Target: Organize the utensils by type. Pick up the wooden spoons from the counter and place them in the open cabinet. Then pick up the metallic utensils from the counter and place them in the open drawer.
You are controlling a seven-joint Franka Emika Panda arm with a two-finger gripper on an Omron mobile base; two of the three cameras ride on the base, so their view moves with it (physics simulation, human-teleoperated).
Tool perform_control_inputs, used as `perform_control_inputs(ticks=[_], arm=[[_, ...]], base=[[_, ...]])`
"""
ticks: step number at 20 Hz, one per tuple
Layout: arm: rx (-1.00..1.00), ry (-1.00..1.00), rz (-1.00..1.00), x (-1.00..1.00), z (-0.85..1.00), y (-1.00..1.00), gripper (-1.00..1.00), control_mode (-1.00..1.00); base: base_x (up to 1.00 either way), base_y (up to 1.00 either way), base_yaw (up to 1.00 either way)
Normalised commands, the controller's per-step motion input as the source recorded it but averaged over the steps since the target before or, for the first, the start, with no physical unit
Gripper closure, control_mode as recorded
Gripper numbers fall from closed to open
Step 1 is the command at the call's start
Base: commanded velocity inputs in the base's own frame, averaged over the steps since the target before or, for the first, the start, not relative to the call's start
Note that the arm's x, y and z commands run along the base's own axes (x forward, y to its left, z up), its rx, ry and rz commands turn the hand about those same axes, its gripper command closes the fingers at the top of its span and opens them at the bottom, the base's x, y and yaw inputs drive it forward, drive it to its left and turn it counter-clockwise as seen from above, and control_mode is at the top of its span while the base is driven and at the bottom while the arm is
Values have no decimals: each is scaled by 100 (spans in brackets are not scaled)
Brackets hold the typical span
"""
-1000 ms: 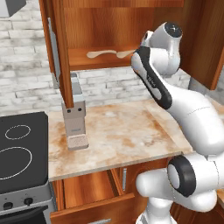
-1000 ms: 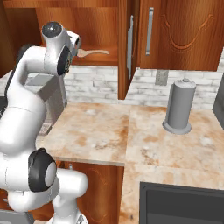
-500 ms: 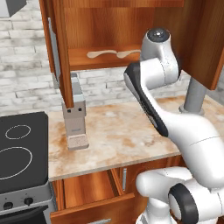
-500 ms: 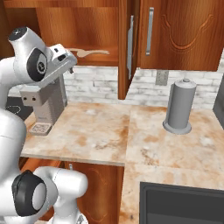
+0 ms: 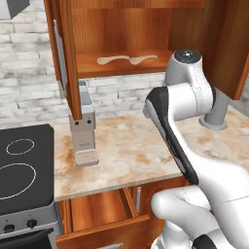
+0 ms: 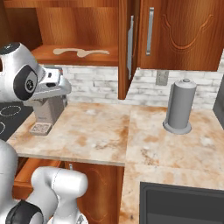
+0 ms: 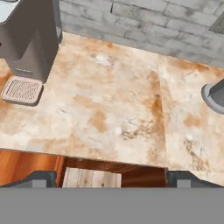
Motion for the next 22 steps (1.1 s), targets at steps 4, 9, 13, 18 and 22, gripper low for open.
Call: perform_control_inputs(ticks=[4,9,13,18,22], arm=[[20,-13,-17,-61,-79,3,-100,-100],[15,0,-21,-39,-51,4,-100,-100],[13,0,-18,-32,-47,0,-100,-100],[7,0,-4,-6,-8,0,-100,-100],[0,0,0,0,0,0,-100,100]], base=[[0,0,0],[0,0,0],[0,0,0],[0,0,0],[-2,0,0]])
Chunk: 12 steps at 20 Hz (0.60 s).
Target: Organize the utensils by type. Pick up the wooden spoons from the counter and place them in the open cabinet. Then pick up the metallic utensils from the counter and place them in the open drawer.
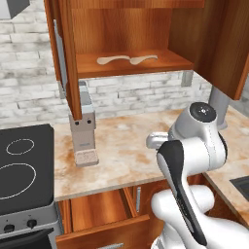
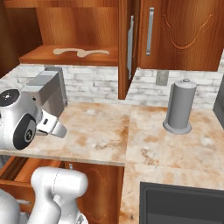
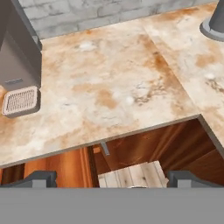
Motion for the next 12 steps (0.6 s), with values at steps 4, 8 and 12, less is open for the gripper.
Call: perform_control_inputs(ticks=[4,8,12], arm=[[0,0,0,0,0,0,-100,100],[0,0,0,0,0,0,-100,100],[0,0,0,0,0,0,-100,100]], base=[[-62,-2,0],[-79,-3,0],[-44,48,6]])
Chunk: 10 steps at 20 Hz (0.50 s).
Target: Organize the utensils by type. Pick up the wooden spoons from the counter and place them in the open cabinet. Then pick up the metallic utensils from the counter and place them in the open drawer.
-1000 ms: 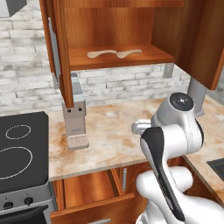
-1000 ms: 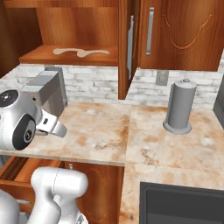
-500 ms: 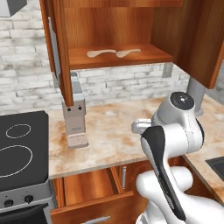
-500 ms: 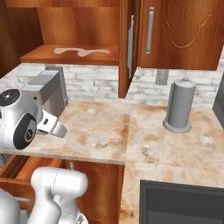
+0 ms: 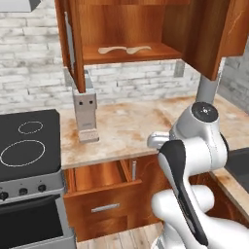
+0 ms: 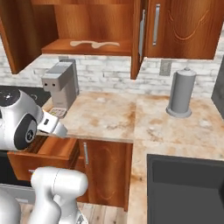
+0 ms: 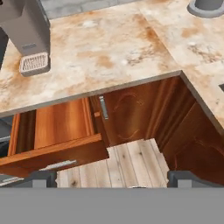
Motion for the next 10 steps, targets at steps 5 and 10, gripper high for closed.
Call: perform_control_inputs(ticks=[5,10], arm=[[0,0,0,0,0,0,-100,100],[0,0,0,0,0,0,-100,100]], base=[[-50,71,20],[-60,58,74]])
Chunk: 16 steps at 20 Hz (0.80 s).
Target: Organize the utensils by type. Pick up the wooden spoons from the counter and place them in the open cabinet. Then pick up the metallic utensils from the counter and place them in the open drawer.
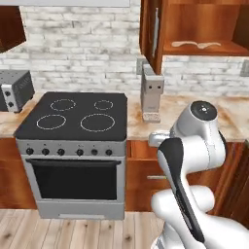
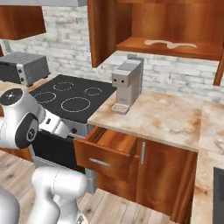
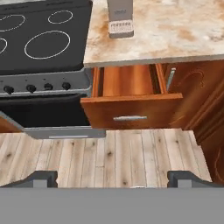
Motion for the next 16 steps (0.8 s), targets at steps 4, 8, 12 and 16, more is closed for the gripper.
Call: perform_control_inputs(ticks=[4,8,12,16], arm=[[0,0,0,0,0,0,-100,100],[0,0,0,0,0,0,-100,100],[0,0,0,0,0,0,-100,100],[0,0,0,0,0,0,-100,100]], base=[[-34,35,100],[-23,22,100],[-22,21,100],[-23,36,99]])
